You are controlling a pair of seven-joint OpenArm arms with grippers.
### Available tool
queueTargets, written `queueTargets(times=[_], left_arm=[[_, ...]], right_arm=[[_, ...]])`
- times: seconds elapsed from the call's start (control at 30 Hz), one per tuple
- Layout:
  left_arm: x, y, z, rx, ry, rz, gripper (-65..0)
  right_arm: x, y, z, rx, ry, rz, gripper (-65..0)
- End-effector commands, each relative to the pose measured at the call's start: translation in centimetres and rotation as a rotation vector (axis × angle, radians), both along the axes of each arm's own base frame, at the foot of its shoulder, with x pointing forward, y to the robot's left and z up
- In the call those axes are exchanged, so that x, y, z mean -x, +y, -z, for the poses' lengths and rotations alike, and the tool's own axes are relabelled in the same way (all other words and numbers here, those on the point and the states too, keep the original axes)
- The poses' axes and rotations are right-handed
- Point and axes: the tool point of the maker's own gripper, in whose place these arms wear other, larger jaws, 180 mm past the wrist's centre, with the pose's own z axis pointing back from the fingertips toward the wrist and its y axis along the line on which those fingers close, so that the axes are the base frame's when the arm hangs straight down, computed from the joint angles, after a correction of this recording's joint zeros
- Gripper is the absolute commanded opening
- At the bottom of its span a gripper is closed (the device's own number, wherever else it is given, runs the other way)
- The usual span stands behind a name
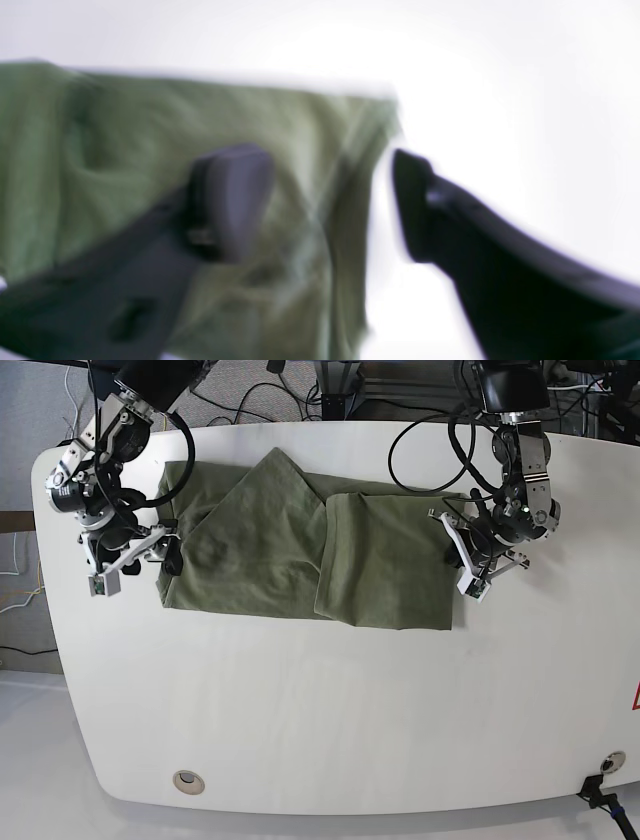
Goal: Fold the T-shirt properly
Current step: 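Move the right gripper to the outer edge of the folded stack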
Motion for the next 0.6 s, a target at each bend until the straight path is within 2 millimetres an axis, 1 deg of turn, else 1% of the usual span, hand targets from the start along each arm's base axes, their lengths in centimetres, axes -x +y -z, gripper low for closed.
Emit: queueTargets(times=[0.0, 0.03, 0.07, 0.1, 0.13, 0.23, 0.3, 0.33, 0.37, 0.5, 0.57], left_arm=[[-0.3, 0.6, -0.3, -0.022, -0.005, -0.003, -65.0], [-0.3, 0.6, -0.3, -0.022, -0.005, -0.003, -65.0], [-0.3, 0.6, -0.4, -0.022, -0.005, -0.004, -65.0], [-0.3, 0.7, -0.4, -0.024, -0.005, -0.004, -65.0], [-0.3, 0.7, -0.4, -0.024, -0.005, -0.004, -65.0], [-0.3, 0.7, -0.4, -0.024, -0.005, -0.004, -65.0], [-0.3, 0.7, -0.4, -0.024, -0.005, -0.004, -65.0], [-0.3, 0.7, -0.4, -0.024, -0.005, -0.004, -65.0], [-0.3, 0.7, -0.4, -0.024, -0.005, -0.004, -65.0], [-0.2, 0.7, -0.3, -0.024, -0.004, -0.003, -65.0], [-0.2, 0.7, -0.3, -0.024, -0.004, -0.003, -65.0]], right_arm=[[-0.2, -2.4, -0.8, -0.057, -0.06, 0.061, -14.6], [0.3, -3.0, 0.1, -0.101, -0.046, 0.089, -14.6], [1.3, -3.8, 1.4, -0.141, -0.013, 0.117, -14.6], [2.0, -4.2, 2.4, -0.176, 0.011, 0.133, -14.6], [2.5, -4.1, 3.6, -0.218, 0.036, 0.142, -14.6], [3.7, -4.1, 5.2, -0.279, 0.073, 0.159, -14.6], [4.2, -3.8, 5.7, -0.29, 0.084, 0.158, -14.6], [4.2, -3.2, 5.9, -0.301, 0.089, 0.153, -14.6], [4.3, -2.2, 6.3, -0.313, 0.102, 0.138, -14.6], [3.6, 1.7, 7.0, -0.363, 0.12, 0.075, -14.7], [3.3, 3.3, 7.1, -0.382, 0.124, 0.046, -14.8]])
